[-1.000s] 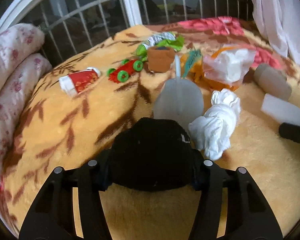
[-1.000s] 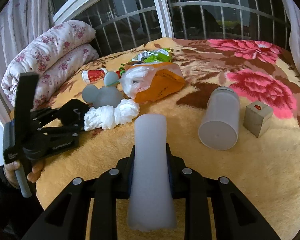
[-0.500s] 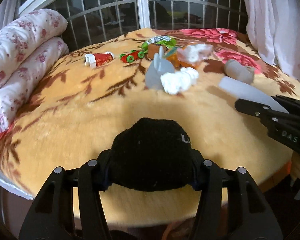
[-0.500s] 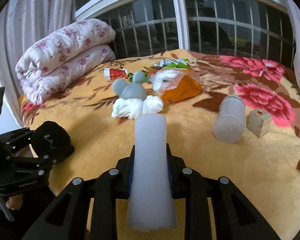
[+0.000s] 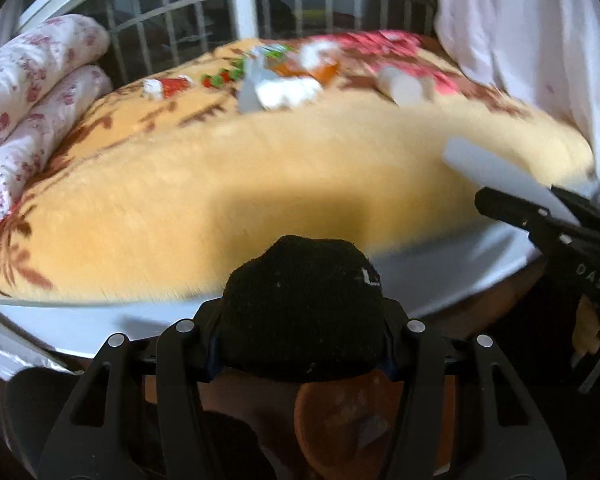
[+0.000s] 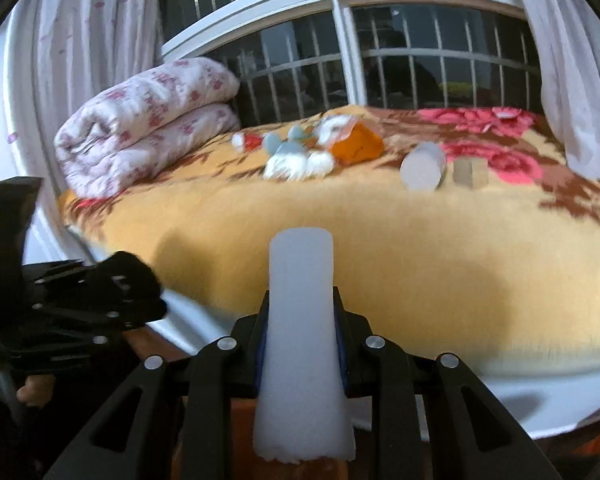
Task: Collect trash
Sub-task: 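Lower the black object and foam block into the orange bin and release both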
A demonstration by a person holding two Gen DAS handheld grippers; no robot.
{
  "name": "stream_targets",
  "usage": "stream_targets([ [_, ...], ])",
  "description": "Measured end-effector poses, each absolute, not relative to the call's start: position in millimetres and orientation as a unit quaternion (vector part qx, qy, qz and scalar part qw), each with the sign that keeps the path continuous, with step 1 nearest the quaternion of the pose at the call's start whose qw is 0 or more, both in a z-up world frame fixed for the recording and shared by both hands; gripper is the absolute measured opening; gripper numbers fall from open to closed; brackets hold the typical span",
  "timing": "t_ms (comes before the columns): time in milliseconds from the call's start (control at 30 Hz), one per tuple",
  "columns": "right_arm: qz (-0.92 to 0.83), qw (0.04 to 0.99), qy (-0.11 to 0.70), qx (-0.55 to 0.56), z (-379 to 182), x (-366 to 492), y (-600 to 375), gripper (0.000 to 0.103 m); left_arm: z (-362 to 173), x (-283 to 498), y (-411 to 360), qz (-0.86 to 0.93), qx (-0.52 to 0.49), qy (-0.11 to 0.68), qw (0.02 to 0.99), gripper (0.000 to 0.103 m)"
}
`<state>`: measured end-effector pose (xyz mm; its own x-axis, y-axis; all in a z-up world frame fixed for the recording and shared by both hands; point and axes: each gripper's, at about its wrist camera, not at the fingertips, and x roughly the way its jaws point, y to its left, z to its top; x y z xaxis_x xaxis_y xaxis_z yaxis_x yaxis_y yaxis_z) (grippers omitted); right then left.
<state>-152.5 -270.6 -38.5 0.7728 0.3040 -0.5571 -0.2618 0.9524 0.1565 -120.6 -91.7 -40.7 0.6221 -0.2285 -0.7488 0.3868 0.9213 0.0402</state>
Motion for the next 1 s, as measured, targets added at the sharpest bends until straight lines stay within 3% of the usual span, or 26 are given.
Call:
stream_targets([
  [533,0.196,0.82,0.534,-0.058,-124,-176,-221,0.026,-157,-138,-116,-0.235,0.169,0.586,0.757,0.055],
  [1000,0.184,0.774,0.604,-0.051,-160,-167,-212,0.027,-172,-135,-126,-0.229,0.178,0.609,0.739,0.055],
])
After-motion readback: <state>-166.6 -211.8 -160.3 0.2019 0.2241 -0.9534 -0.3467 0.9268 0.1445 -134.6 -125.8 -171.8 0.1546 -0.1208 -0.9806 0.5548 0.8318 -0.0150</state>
